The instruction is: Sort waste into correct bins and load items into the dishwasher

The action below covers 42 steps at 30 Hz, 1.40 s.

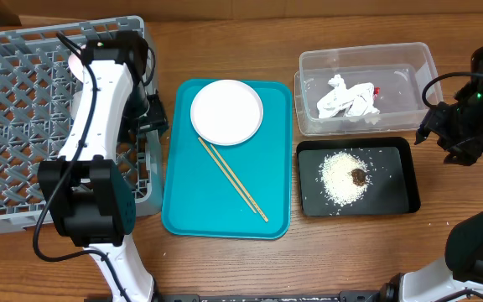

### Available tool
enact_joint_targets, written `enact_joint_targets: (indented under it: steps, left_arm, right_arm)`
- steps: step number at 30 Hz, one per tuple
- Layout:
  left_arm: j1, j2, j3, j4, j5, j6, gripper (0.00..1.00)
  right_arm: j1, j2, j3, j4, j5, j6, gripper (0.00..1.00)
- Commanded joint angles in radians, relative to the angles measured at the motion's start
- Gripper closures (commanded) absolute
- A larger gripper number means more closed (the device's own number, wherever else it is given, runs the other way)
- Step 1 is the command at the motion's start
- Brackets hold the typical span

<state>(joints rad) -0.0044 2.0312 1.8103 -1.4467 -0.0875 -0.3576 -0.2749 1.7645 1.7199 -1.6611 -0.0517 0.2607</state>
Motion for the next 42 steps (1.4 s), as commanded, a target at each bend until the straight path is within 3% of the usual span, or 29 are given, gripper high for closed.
enact_joint_targets:
  steps: [1,6,7,10,15,26,30,31,32,42]
  left_arm:
    - [0.004,0.01,-0.055,0.024,-0.025,-0.013,0.46]
    - [0.003,0.01,-0.157,0.087,-0.024,-0.013,0.55]
    - [0.003,0.01,-0.178,0.096,-0.023,-0.013,0.59]
    - [0.003,0.01,-0.221,0.109,-0.023,-0.013,0.87]
    - [0.004,0.01,-0.236,0.093,-0.024,-0.002,0.96]
    - [0.004,0.009,-0.236,0.029,-0.085,0.026,0.93]
    - [0.005,0.009,-0.235,0.038,-0.126,0.052,0.86]
    - [0.005,0.009,-0.233,0.042,-0.14,0.056,0.77]
    - [0.005,0.009,-0.229,0.045,-0.141,0.063,0.74]
    - [0.005,-0.003,-0.146,0.011,-0.195,0.1,0.72]
  right_arm:
    - [0.0,-0.037,-0.001,0.001,0.005,0.001,0.33]
    - [0.0,-0.036,-0.001,-0.003,0.005,0.001,0.33]
    - [0.0,-0.037,-0.001,-0.003,0.005,0.001,0.33]
    - [0.0,-0.036,-0.001,-0.002,0.005,0.001,0.33]
    - [0.0,-0.037,-0.001,-0.002,0.005,0.001,0.33]
    - [0.0,-0.036,-0.001,-0.003,0.005,0.001,0.34]
    - [0.0,-0.036,-0.001,-0.002,0.005,0.001,0.34]
    - [0.0,-0.037,-0.001,-0.002,0.005,0.001,0.33]
    - [0.0,-0.036,-0.001,-0.003,0.005,0.001,0.33]
    - [0.0,-0.036,-0.001,-0.003,0.005,0.001,0.34]
